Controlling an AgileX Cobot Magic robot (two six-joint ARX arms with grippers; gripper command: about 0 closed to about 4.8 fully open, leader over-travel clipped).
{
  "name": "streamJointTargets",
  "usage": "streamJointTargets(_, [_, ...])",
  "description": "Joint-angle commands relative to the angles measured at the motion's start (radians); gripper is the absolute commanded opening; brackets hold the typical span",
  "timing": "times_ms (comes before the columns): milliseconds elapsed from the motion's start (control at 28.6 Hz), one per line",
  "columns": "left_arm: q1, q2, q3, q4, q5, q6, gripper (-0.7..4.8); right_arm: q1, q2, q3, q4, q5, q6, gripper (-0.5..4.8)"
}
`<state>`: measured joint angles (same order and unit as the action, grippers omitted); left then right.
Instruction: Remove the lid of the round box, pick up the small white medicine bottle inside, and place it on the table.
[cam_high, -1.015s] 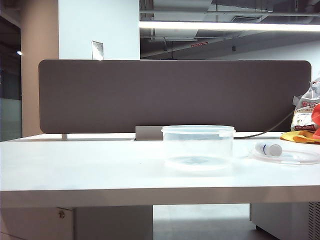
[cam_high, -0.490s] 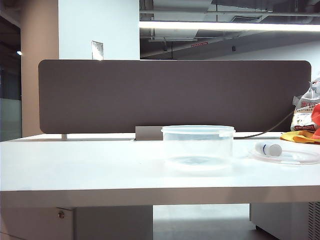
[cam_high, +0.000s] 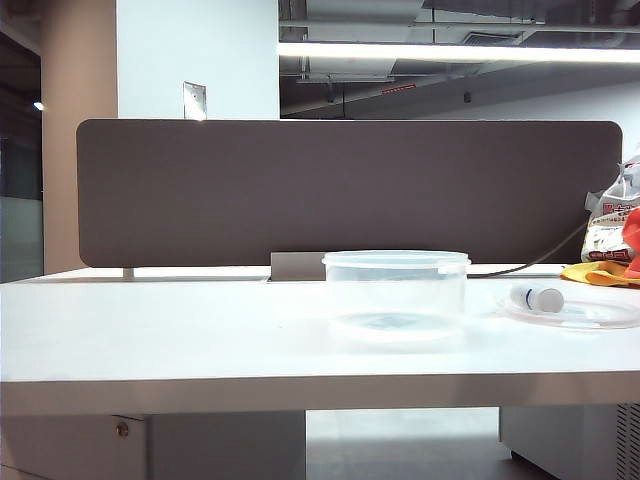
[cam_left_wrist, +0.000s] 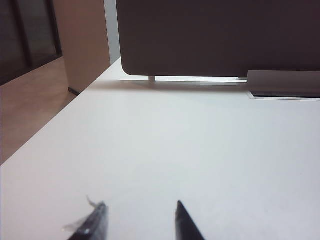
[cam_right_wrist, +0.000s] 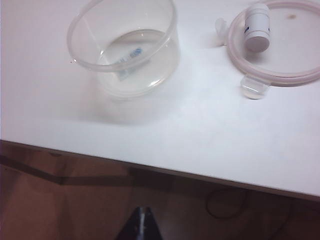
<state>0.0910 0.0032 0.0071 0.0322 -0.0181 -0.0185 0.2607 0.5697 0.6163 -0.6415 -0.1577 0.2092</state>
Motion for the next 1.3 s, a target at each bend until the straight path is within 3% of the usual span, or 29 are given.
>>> streamJointTargets(35, [0.001, 0.000, 0.000, 0.006, 0.003, 0.000, 1.75, 0.000, 0.000, 0.003, 0.018, 0.002, 0.000, 0.00])
streamJointTargets(210, [0.001, 0.000, 0.000, 0.006, 0.004, 0.001, 1.75, -0.006, -0.014, 0.002, 0.052, 0.050, -0.040, 0.00])
streamJointTargets(315, [0.001, 0.000, 0.000, 0.006, 0.003, 0.000, 1.75, -0.037, -0.121, -0.068, 0.235, 0.104, -0.069, 0.00])
streamJointTargets(455, [0.001, 0.000, 0.000, 0.006, 0.003, 0.000, 1.75, -0.141, -0.324, -0.288, 0.515, 0.114, -0.076, 0.00])
streamJointTargets(525, [0.001, 0.000, 0.000, 0.006, 0.003, 0.000, 1.75, -0.184, -0.399, -0.381, 0.573, 0.115, -0.085, 0.00])
streamJointTargets(770, [0.001, 0.000, 0.000, 0.006, 0.004, 0.001, 1.75, -0.228, -0.534, -0.545, 0.623, 0.118, -0.153, 0.00])
streamJointTargets(1295, [0.001, 0.000, 0.000, 0.006, 0.003, 0.000, 1.75, -0.231, -0.567, -0.611, 0.583, 0.133, -0.255, 0.00])
